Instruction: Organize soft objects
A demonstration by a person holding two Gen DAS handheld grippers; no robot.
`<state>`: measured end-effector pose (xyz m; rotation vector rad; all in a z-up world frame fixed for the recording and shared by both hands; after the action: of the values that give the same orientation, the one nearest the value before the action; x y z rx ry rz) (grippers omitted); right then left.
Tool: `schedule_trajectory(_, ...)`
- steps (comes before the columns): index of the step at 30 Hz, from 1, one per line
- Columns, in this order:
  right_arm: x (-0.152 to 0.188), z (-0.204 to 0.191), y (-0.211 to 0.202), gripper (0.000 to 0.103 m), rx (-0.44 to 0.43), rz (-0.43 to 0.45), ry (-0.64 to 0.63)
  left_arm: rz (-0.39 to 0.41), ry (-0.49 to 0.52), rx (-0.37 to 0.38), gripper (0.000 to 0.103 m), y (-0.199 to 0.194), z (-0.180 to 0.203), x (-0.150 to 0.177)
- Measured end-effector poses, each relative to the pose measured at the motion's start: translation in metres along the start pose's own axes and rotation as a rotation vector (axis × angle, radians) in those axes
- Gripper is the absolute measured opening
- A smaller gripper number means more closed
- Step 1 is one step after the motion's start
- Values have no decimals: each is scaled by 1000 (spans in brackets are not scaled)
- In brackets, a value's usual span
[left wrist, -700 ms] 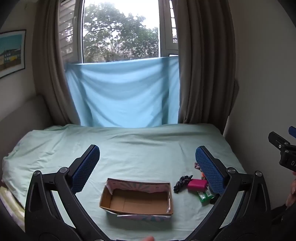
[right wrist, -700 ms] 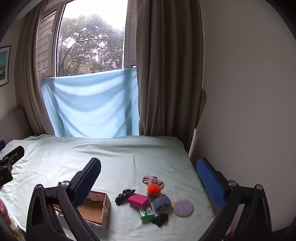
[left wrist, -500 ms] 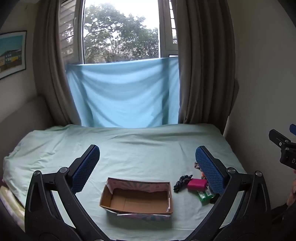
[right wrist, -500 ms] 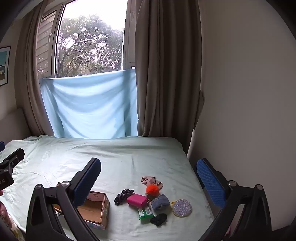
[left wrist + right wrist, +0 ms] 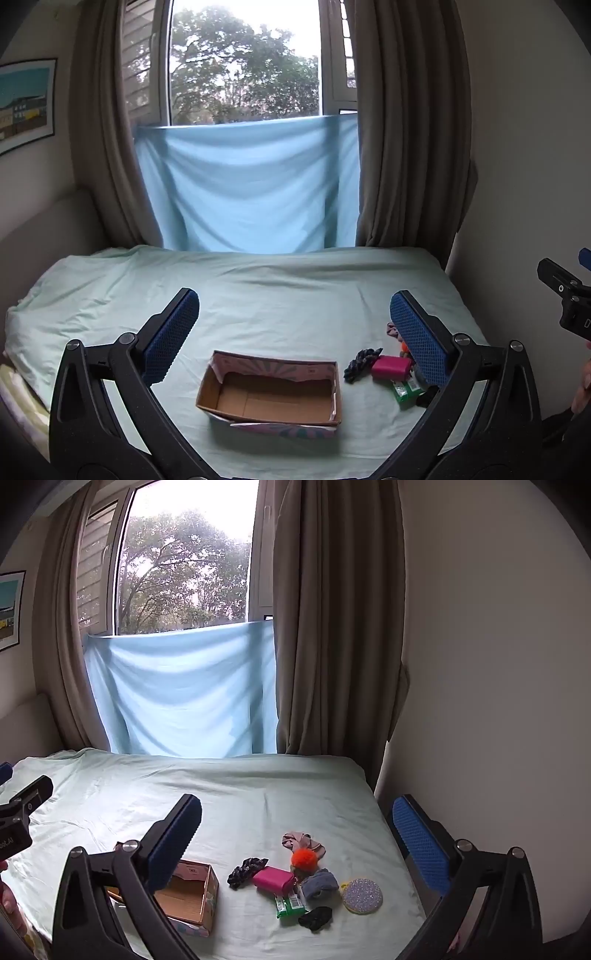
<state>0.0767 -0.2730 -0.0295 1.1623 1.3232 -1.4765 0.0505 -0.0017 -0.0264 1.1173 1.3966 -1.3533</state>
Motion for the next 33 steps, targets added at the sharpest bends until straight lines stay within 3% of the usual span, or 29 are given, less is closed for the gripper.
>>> schedule_trajectory(33,-3,-8,-3,103,-19,3,-2,-17,-20,34,103,0,5,1)
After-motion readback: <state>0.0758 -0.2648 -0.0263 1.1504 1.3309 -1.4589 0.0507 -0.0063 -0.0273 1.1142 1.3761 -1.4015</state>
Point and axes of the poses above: each gripper's, at about its wrist camera, not at the fingertips, and y roughly the way its jaws point, z to its right, x to its underside, the point moved 7 cm from there along y, roughly the way its jaws point, and after that the axes turned 13 degrees about z, right-handed, at the moved point
